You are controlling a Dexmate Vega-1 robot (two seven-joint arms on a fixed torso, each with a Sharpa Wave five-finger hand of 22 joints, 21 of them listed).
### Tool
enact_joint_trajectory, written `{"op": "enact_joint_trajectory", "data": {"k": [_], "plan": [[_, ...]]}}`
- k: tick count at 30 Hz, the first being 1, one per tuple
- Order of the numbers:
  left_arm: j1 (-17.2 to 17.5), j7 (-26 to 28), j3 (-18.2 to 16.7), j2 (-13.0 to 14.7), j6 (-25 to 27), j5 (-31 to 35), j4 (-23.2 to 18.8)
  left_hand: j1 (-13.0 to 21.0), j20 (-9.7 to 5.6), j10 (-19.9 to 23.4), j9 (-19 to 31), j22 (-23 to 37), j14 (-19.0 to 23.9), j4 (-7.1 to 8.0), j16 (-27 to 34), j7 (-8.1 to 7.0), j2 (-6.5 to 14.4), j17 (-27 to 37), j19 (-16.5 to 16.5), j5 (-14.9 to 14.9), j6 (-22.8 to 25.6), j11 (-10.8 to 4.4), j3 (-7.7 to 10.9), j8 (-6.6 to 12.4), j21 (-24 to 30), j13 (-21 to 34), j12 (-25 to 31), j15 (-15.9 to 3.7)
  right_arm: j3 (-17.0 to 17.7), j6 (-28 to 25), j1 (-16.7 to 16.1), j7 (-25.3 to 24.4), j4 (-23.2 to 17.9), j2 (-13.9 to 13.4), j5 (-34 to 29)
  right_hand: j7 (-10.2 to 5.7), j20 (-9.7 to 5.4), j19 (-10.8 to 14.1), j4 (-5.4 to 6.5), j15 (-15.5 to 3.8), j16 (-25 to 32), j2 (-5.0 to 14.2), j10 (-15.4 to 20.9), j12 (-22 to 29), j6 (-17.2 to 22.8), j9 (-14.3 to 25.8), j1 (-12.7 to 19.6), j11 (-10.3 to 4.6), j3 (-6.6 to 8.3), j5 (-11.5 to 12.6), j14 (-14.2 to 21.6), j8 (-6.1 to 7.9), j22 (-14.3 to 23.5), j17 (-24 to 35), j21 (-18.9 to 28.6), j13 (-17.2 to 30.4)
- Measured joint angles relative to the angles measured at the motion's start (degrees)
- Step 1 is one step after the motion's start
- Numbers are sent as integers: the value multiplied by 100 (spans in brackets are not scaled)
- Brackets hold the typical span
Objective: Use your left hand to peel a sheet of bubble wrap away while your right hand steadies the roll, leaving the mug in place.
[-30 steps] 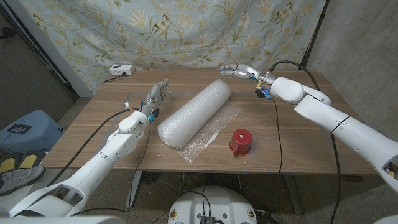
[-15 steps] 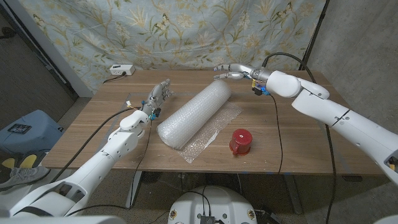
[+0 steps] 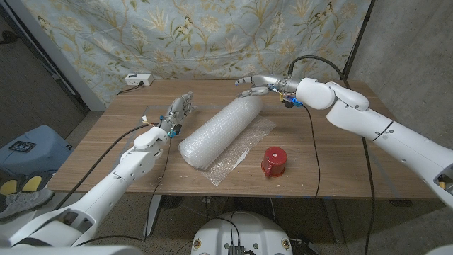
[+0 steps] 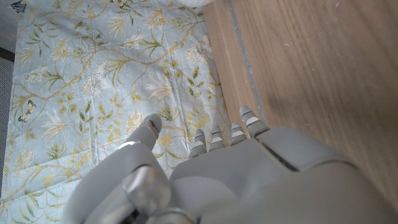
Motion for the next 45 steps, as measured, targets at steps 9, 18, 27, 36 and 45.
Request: {"op": "enact_joint_trajectory", "data": {"k": [9,18,27,36,45], "plan": [[41,-14,-16,39,33,-27,-66,21,0,0,0,0,0,-24,0,0,-21,0,0,0,0,0,24,0,-34,0,0,0,-117,69,158,404,-131,72,-454,-53,95,-97,-17,-20,0,-169,-41,0,-116,-1,260,-41,17,22,-21,0,0,-27,0,-32],[75,-50,-58,95,85,-97,-143,21,0,-1,0,0,0,-47,0,0,-21,-1,0,0,0,0,-1,0,-34,-1,0,0,-301,143,386,897,-184,236,-794,-154,333,-272,-16,84,1,-495,-123,0,-278,-1,586,-184,17,85,-127,0,0,-53,-28,-32],[89,-87,-76,123,103,-128,-160,43,0,-1,0,0,0,-47,0,0,0,-1,0,0,0,0,0,0,-34,-1,0,0,-507,252,668,1499,-137,461,-1015,-268,406,-476,4,193,-45,-695,-447,-26,-600,-1,786,-249,-4,150,-372,-45,0,-53,-50,-52],[97,-69,-77,94,75,-129,-131,43,0,-1,0,0,-1,-46,0,0,0,-1,0,0,0,0,0,0,-34,-1,0,0,-703,411,946,1955,74,668,-1110,-452,399,-729,74,266,-67,-754,-773,-71,-943,-2,845,-236,-8,194,-645,-71,0,-52,-49,-57],[113,-31,-79,104,100,-136,-182,42,0,-1,0,0,-1,-46,0,0,0,-1,0,0,0,0,0,0,-34,-1,0,0,-920,592,1256,2330,348,903,-1195,-542,400,-875,97,336,-66,-798,-1055,-71,-1222,-2,888,-187,-32,194,-866,-71,0,-52,-49,-57]]}}
